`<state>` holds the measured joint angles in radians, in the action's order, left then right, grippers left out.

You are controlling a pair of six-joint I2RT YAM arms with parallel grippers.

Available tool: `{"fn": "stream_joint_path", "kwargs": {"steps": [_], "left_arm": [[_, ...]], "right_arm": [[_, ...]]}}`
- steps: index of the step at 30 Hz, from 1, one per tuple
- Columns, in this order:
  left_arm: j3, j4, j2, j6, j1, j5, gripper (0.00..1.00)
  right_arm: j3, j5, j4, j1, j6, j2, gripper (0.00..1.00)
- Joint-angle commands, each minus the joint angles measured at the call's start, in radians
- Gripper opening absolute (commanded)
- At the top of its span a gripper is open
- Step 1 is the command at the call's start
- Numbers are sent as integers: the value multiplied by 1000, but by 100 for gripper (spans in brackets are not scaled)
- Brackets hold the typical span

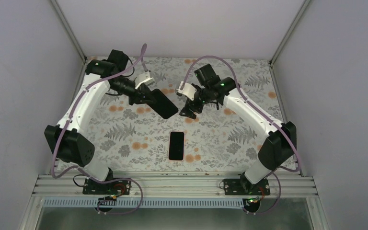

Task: Take the phone out of the phone case
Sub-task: Pick up the phone at the center of the board, then remove the phone case from the phone.

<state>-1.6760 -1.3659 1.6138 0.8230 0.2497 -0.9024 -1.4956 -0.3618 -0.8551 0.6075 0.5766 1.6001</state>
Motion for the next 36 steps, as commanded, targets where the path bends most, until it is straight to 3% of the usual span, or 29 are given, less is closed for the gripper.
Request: {"fn": "stream_joint_path", "kwargs": {"steps": [1, 22, 36], "left_arm": [[-3, 8, -40, 43, -2, 17, 2], [44, 8, -63, 44, 58, -20, 2], [66, 8, -88, 44, 108, -18, 2]], "right_arm": [[17, -97, -95, 4, 67, 49, 100], [-57, -216, -119, -15, 106, 184, 94], [-102, -196, -123, -43, 126, 251, 91]]}}
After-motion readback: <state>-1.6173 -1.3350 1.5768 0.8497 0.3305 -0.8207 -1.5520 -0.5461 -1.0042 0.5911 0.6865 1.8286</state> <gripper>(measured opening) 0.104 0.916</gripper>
